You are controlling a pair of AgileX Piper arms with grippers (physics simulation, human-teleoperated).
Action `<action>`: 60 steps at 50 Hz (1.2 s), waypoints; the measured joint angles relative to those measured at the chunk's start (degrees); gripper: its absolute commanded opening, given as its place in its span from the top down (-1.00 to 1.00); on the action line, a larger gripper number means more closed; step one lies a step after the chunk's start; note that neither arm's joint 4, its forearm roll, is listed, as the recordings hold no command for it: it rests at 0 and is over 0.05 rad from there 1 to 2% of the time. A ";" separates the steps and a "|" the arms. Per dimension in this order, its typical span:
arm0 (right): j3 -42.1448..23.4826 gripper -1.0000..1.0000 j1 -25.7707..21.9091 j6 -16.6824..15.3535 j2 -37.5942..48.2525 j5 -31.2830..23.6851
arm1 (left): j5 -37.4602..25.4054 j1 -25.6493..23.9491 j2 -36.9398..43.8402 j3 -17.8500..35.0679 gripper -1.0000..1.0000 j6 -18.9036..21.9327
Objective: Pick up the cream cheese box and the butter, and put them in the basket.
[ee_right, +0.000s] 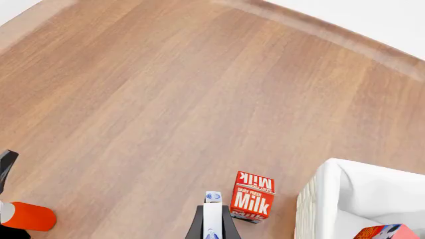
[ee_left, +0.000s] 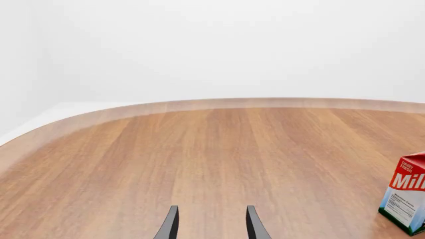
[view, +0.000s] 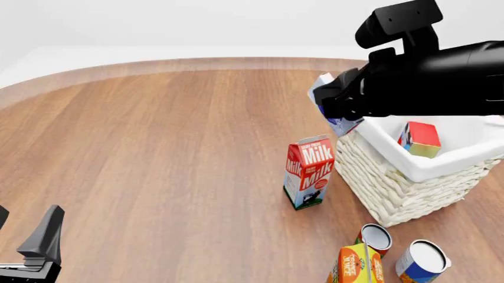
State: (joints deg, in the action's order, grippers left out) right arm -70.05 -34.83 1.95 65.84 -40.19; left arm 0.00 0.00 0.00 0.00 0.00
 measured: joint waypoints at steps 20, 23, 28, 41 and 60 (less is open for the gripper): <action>2.21 1.00 13.02 -2.01 -4.50 -0.64 | 0.00 0.00 0.00 0.00 -1.00 0.00; 2.48 1.00 15.61 -2.23 -4.71 -0.52 | 0.00 0.00 0.00 0.00 -1.00 0.00; 3.14 1.00 19.50 -2.53 -4.85 -0.06 | 0.00 0.00 0.00 0.00 -1.00 0.00; 4.46 1.00 25.67 -2.31 -3.49 2.16 | 0.00 0.00 0.00 0.00 -1.00 0.00; 6.62 1.00 29.58 -0.50 -0.19 6.68 | 0.00 0.00 0.00 0.00 -1.00 0.00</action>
State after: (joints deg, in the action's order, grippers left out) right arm -63.43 -5.25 1.45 65.65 -33.51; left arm 0.00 0.00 0.00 0.00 0.00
